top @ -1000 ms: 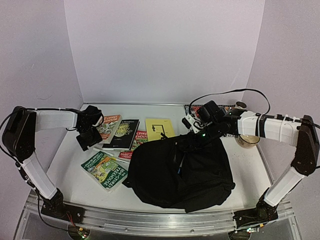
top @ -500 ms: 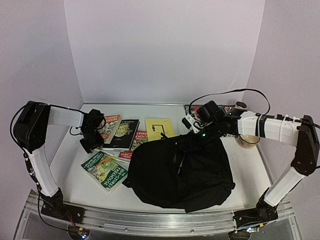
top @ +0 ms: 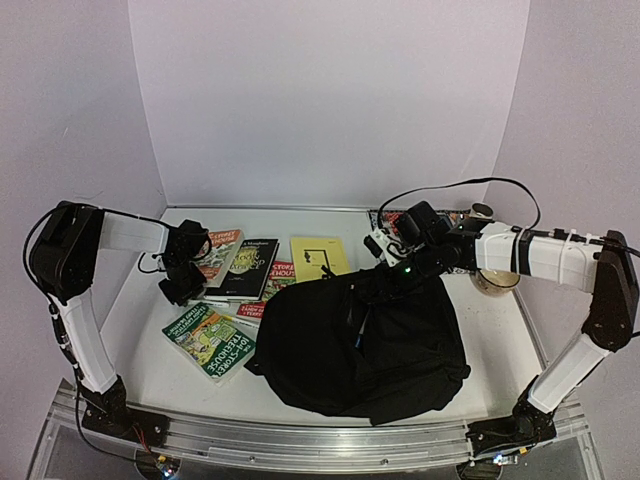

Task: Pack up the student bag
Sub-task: Pick up the pen at the center of the board.

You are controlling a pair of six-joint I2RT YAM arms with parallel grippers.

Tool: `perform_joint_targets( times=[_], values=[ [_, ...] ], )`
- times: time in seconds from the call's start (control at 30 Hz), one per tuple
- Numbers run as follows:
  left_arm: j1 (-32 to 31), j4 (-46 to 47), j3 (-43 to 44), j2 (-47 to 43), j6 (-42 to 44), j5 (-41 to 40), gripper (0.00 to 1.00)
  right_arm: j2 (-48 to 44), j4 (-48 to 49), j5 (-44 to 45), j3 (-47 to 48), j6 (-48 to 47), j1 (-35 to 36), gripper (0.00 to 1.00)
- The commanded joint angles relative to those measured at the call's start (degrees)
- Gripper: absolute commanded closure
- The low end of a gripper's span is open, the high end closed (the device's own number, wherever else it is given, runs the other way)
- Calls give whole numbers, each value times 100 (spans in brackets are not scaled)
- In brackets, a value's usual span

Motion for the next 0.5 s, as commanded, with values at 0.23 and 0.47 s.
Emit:
perform_joint_targets(
  times=[0.23, 0.47],
  values=[
    [0, 347, 92, 101, -312, 403, 91, -260, 156, -152, -71, -59, 65, 100],
    [1, 350, 201, -394, -277, 365, 100, -311, 156, -132, -103, -59, 65, 100]
  ],
)
